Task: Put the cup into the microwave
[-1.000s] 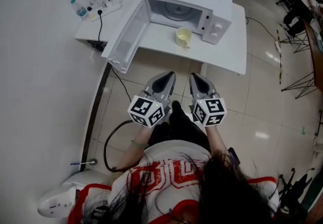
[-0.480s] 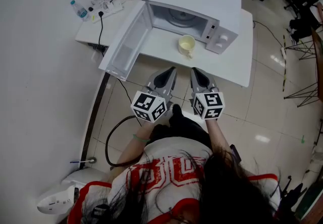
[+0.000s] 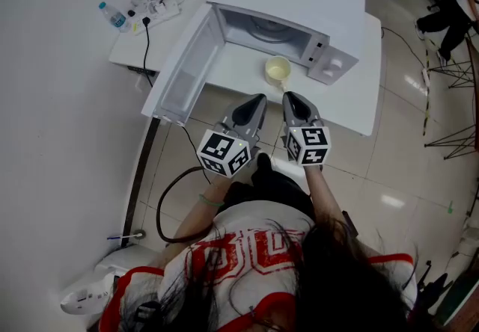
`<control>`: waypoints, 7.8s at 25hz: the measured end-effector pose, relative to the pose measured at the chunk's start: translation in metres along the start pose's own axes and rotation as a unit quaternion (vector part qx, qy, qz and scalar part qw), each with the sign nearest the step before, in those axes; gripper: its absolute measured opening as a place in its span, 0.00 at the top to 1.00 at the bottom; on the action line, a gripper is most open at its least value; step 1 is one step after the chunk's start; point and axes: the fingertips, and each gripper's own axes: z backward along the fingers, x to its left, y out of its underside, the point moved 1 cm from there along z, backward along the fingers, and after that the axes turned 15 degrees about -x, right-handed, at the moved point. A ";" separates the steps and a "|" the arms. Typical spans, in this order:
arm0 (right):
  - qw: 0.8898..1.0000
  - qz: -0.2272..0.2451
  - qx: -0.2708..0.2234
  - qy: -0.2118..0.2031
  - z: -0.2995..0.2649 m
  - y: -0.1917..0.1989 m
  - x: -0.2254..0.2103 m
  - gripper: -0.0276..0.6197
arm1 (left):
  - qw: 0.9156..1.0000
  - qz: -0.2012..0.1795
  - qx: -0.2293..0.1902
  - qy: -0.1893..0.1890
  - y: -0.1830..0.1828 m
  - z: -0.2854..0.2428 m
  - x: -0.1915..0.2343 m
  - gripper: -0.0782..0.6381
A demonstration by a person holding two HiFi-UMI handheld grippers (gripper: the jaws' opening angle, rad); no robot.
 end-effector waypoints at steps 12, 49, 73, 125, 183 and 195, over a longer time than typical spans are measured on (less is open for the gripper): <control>0.997 0.058 0.037 -0.021 -0.036 0.036 -0.018 0.75 | 1.000 0.010 0.017 -0.002 0.014 -0.016 0.005 0.90; 0.994 0.050 0.098 0.004 -0.124 0.103 -0.045 0.31 | 0.998 0.021 0.043 -0.044 0.031 -0.009 0.035 0.90; 0.991 0.056 0.119 -0.005 -0.136 0.112 -0.046 0.24 | 0.997 0.017 0.041 -0.065 0.028 -0.003 0.047 0.90; 0.995 0.078 0.042 0.036 -0.233 0.022 -0.062 0.24 | 0.999 0.019 -0.015 -0.046 0.034 -0.014 0.083 0.90; 0.996 0.068 0.021 0.057 -0.270 0.023 -0.092 0.24 | 0.998 0.010 -0.024 -0.055 0.024 -0.005 0.109 0.90; 0.997 0.059 0.018 0.055 -0.235 0.030 -0.078 0.24 | 0.998 0.006 -0.028 -0.054 0.019 -0.004 0.096 0.90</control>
